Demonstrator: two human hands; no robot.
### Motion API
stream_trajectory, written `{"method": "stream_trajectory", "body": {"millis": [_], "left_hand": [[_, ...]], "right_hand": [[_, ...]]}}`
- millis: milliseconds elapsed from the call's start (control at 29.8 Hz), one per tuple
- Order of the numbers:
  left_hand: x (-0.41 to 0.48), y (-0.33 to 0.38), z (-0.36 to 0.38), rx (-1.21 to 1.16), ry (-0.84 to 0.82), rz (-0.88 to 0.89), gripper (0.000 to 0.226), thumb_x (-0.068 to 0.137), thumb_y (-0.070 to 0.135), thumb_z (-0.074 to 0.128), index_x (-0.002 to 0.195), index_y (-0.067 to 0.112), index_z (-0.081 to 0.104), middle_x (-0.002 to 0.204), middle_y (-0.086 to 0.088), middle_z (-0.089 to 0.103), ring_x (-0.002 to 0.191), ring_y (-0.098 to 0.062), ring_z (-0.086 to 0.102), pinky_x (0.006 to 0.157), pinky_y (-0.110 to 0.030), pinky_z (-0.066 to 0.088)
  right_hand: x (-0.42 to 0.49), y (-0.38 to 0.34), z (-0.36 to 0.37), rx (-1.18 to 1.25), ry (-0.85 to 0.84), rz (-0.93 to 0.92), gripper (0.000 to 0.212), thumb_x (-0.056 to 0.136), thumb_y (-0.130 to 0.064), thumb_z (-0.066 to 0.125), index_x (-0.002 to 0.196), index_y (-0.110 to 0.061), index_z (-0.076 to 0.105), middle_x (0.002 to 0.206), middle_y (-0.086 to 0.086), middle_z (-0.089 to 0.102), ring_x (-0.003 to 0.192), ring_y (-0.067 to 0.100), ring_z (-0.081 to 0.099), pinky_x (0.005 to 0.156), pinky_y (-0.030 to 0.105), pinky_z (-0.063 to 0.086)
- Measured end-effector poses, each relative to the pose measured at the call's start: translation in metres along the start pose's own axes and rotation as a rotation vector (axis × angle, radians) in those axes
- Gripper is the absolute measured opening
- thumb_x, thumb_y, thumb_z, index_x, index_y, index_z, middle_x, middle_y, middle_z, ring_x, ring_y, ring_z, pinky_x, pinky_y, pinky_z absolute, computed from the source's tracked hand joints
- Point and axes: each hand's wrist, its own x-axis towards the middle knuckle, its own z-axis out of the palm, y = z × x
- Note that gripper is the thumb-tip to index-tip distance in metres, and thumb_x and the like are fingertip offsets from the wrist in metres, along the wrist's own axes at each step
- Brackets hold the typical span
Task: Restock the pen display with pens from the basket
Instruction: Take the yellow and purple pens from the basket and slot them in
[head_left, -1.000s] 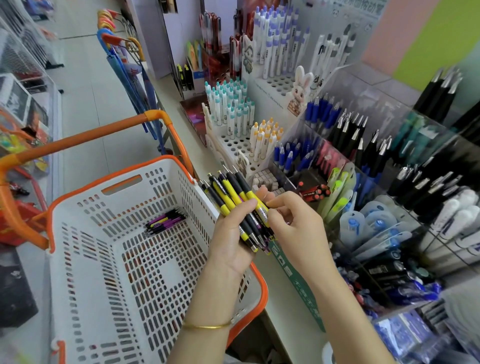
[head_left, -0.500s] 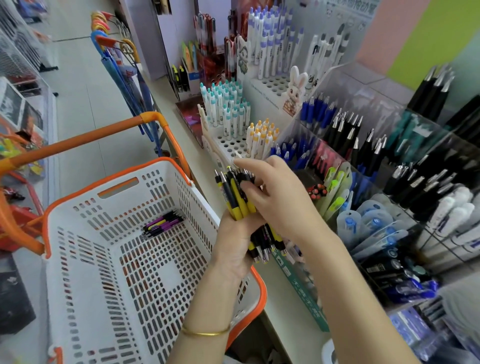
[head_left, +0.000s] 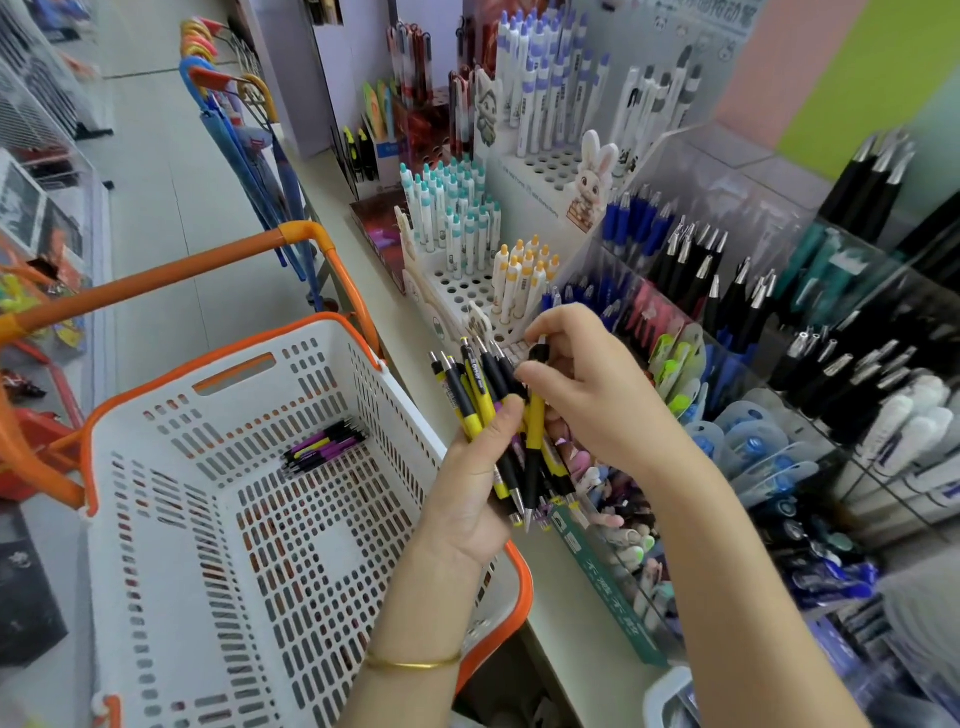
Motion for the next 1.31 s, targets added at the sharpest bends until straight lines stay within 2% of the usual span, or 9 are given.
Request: {"method": "stream_trajectory", "body": {"millis": [134,235,302,403,537,705,1041,1209,1310], "left_hand": [[0.002,0.000,-0.001,-0.042,0.039,-0.051,0.028,0.078,0.024,0.064,0.097,0.005,0.073,0.089,-0.017,0.071,0.076,-0.027,0.072,0.057,-0.036,0.059],[0.005,0.000,-0.006,-0.018,0.085,-0.074,0.035,0.078,0.023,0.068,0.108,0.005,0.070,0.095,-0.017,0.070,0.088,-0.030,0.068,0.072,-0.043,0.061],[0.008,0.001,-0.011,-0.036,0.118,-0.063,0.033,0.078,0.020,0.069,0.108,0.006,0.068,0.092,-0.015,0.071,0.082,-0.027,0.069,0.076,-0.042,0.060],[0.013,0.000,-0.016,-0.104,0.126,-0.028,0.019,0.078,0.016,0.066,0.092,0.005,0.071,0.086,-0.015,0.070,0.074,-0.026,0.069,0.061,-0.036,0.060],[0.015,0.000,-0.015,-0.143,0.138,0.009,0.014,0.078,0.017,0.066,0.088,0.007,0.069,0.095,-0.016,0.070,0.080,-0.028,0.069,0.060,-0.036,0.058],[0.015,-0.001,-0.011,-0.082,0.132,0.056,0.020,0.079,0.020,0.067,0.096,0.010,0.069,0.094,-0.011,0.073,0.085,-0.025,0.071,0.076,-0.039,0.057],[0.013,0.003,-0.007,-0.101,0.210,0.127,0.054,0.070,0.015,0.069,0.123,0.004,0.062,0.103,-0.016,0.072,0.091,-0.029,0.072,0.068,-0.037,0.059],[0.015,0.004,-0.016,-0.045,0.146,0.094,0.058,0.078,0.015,0.069,0.133,0.004,0.055,0.129,-0.017,0.063,0.118,-0.032,0.062,0.088,-0.043,0.055],[0.015,0.005,-0.019,-0.024,0.103,0.062,0.049,0.078,0.014,0.064,0.126,0.004,0.061,0.124,-0.017,0.066,0.112,-0.032,0.065,0.085,-0.042,0.057]], "right_hand": [[-0.004,-0.001,0.001,0.197,0.031,0.033,0.019,0.092,-0.012,0.058,0.109,-0.020,0.051,0.086,-0.004,0.059,0.067,0.003,0.055,0.059,0.014,0.044],[-0.007,0.000,0.000,0.390,0.071,0.072,0.025,0.091,-0.009,0.058,0.114,-0.019,0.058,0.086,0.002,0.066,0.071,0.007,0.060,0.064,0.021,0.048],[-0.007,-0.001,-0.003,0.524,0.207,0.099,0.023,0.091,-0.006,0.058,0.111,-0.016,0.061,0.082,0.001,0.068,0.065,0.007,0.057,0.058,0.021,0.046],[-0.010,-0.005,-0.005,0.731,0.557,0.135,0.013,0.091,-0.004,0.058,0.100,-0.013,0.058,0.085,0.009,0.066,0.067,0.011,0.061,0.058,0.020,0.049],[-0.020,-0.010,0.009,0.510,0.797,0.048,0.018,0.083,-0.007,0.070,0.086,-0.017,0.055,0.082,-0.008,0.059,0.071,0.011,0.062,0.063,0.022,0.053],[-0.030,-0.001,0.040,0.243,0.698,0.086,0.019,0.079,-0.011,0.075,0.079,-0.014,0.055,0.074,-0.008,0.057,0.067,0.005,0.056,0.059,0.013,0.043],[-0.034,0.011,0.053,0.040,0.511,-0.005,0.015,0.083,-0.010,0.071,0.096,-0.018,0.068,0.089,-0.009,0.061,0.089,0.001,0.056,0.077,0.012,0.045],[-0.033,0.013,0.047,-0.004,0.412,0.032,0.014,0.086,-0.016,0.068,0.099,-0.023,0.071,0.093,-0.015,0.065,0.091,0.000,0.058,0.081,0.020,0.048],[-0.034,0.012,0.042,0.039,0.369,0.077,0.012,0.085,-0.017,0.071,0.095,-0.023,0.071,0.092,-0.014,0.067,0.088,0.000,0.061,0.080,0.023,0.052]]}}
